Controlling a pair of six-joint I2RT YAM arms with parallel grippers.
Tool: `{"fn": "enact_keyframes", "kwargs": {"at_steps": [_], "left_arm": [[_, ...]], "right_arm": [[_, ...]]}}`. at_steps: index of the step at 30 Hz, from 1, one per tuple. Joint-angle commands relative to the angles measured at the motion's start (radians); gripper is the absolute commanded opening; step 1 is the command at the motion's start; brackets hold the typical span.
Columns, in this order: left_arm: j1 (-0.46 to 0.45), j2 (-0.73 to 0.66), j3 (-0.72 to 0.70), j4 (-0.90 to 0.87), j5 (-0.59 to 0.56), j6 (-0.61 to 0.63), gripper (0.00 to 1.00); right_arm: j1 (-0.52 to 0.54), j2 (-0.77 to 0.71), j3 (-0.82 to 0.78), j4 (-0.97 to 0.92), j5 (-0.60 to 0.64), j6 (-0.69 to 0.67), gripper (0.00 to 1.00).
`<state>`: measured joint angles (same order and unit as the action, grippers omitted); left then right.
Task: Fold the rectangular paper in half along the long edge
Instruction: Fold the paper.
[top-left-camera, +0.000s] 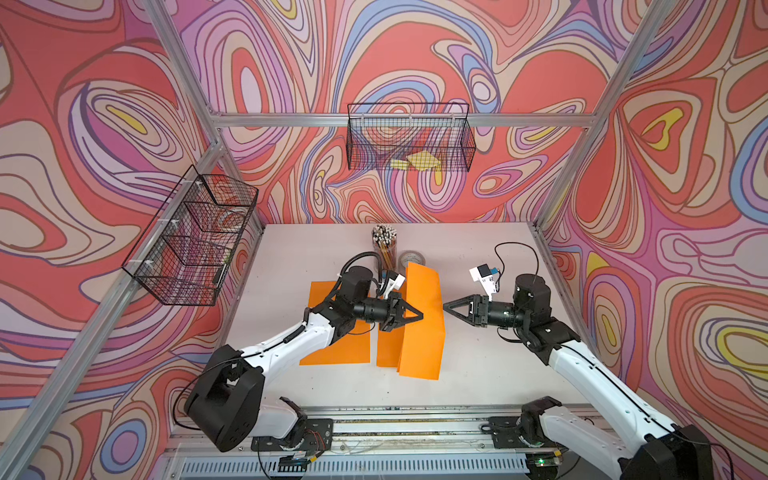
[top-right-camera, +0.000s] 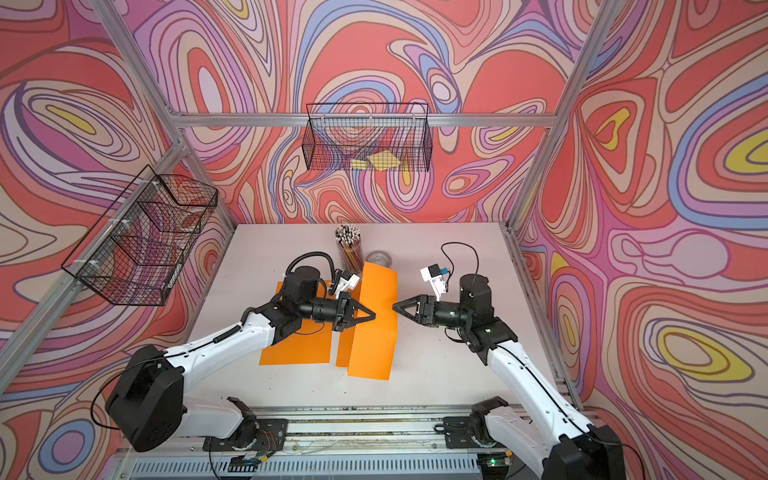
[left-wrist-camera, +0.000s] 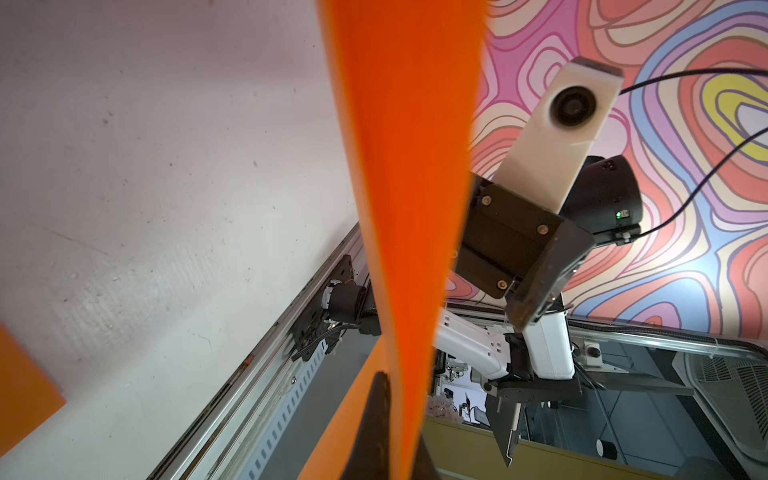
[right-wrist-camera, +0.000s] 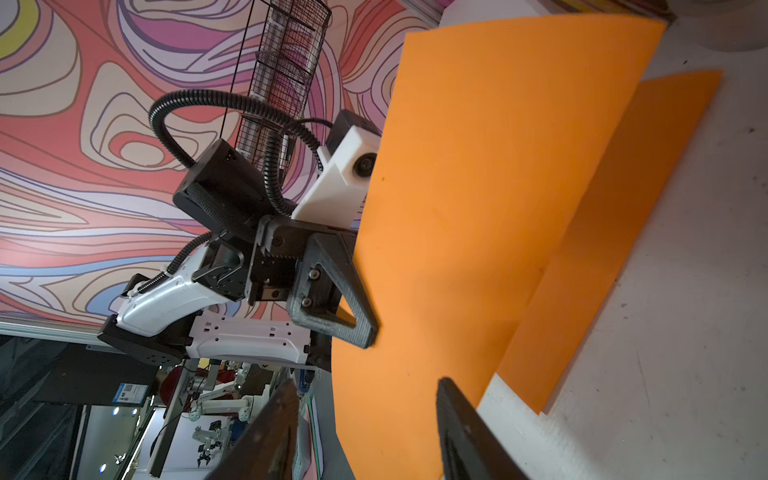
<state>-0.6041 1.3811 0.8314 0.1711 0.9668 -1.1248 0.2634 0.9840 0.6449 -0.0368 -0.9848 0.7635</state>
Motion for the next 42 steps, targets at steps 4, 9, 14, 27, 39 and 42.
{"fn": "enact_keyframes", "kwargs": {"at_steps": [4, 9, 14, 27, 39, 42], "left_arm": [[-0.002, -0.12, 0.042, -0.222, -0.015, 0.16, 0.0], [-0.001, -0.177, 0.147, -0.538, -0.113, 0.335, 0.0], [-0.002, -0.194, 0.148, -0.534, -0.113, 0.326, 0.0], [-0.002, -0.141, 0.133, -0.505, -0.137, 0.289, 0.0], [-0.002, -0.173, 0.144, -0.529, -0.14, 0.293, 0.0], [-0.002, -0.161, 0.138, -0.522, -0.14, 0.29, 0.0]], "right_arm": [[0.004, 0.008, -0.12, 0.34, -0.029, 0.133, 0.65], [0.004, 0.074, -0.278, 0.815, -0.037, 0.362, 0.83], [0.005, 0.33, -0.361, 1.525, -0.057, 0.715, 0.86], [0.119, 0.37, -0.261, 1.526, -0.044, 0.696, 0.87], [0.124, 0.47, -0.3, 1.527, -0.032, 0.651, 0.82], [0.13, 0.438, -0.274, 1.526, -0.032, 0.652, 0.78]]}}
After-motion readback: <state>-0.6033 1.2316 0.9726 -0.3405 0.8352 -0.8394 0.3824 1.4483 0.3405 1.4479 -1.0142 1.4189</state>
